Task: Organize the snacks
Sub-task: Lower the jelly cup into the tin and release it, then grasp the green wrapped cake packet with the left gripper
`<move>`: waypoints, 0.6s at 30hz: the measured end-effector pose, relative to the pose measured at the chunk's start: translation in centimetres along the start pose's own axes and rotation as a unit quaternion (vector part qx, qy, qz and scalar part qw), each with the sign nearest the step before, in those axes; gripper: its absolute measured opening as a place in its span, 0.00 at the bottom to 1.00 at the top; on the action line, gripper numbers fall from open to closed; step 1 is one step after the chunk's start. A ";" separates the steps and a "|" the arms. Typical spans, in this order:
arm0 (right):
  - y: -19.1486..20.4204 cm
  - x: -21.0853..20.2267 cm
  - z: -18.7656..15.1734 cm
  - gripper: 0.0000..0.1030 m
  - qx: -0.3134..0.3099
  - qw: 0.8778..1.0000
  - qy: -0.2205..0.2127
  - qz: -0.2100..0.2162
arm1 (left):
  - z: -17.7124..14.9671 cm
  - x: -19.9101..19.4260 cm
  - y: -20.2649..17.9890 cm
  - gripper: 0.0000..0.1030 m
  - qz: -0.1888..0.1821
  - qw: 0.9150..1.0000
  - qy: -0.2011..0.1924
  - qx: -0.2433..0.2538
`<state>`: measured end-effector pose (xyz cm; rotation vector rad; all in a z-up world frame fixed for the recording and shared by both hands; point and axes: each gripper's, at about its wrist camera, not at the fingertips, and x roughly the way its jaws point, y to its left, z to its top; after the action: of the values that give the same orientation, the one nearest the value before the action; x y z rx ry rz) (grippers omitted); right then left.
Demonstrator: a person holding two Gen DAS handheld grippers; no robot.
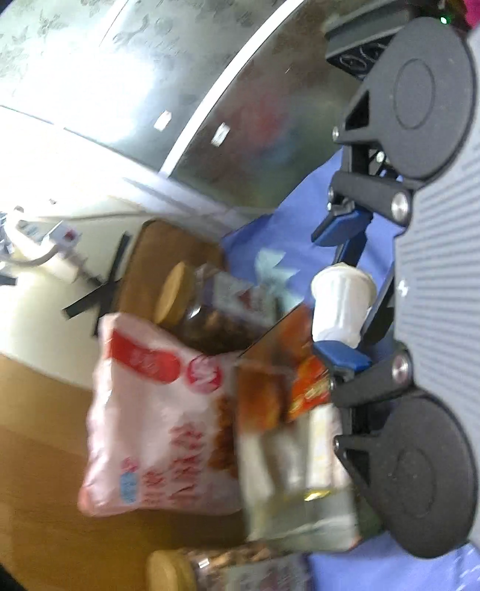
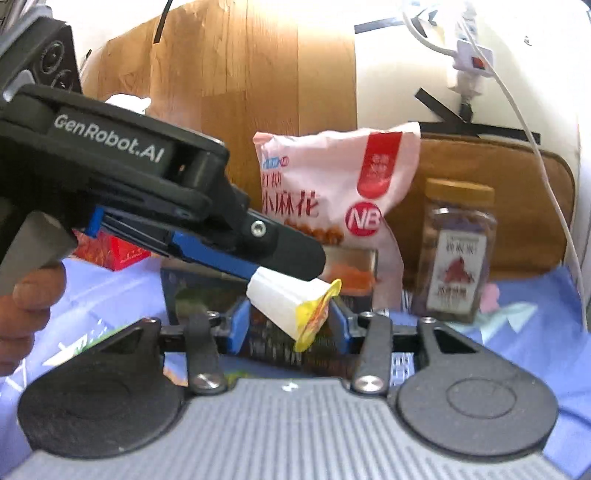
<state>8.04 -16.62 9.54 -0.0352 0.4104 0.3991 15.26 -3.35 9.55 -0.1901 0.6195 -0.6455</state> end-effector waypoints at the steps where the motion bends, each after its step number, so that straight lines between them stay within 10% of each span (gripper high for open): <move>1: -0.1 0.8 0.8 0.45 0.003 1.000 -0.001 0.005 | 0.5 0.1 0.3 0.55 0.010 1.000 -0.008 0.000; 18: 0.4 6.3 1.5 0.57 0.009 0.999 -0.004 0.042 | 0.9 3.1 7.3 0.57 0.060 0.994 0.014 -0.093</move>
<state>13.74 -13.79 8.50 0.0016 0.4086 0.4788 21.43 0.48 6.22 -0.3159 0.7125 -0.4743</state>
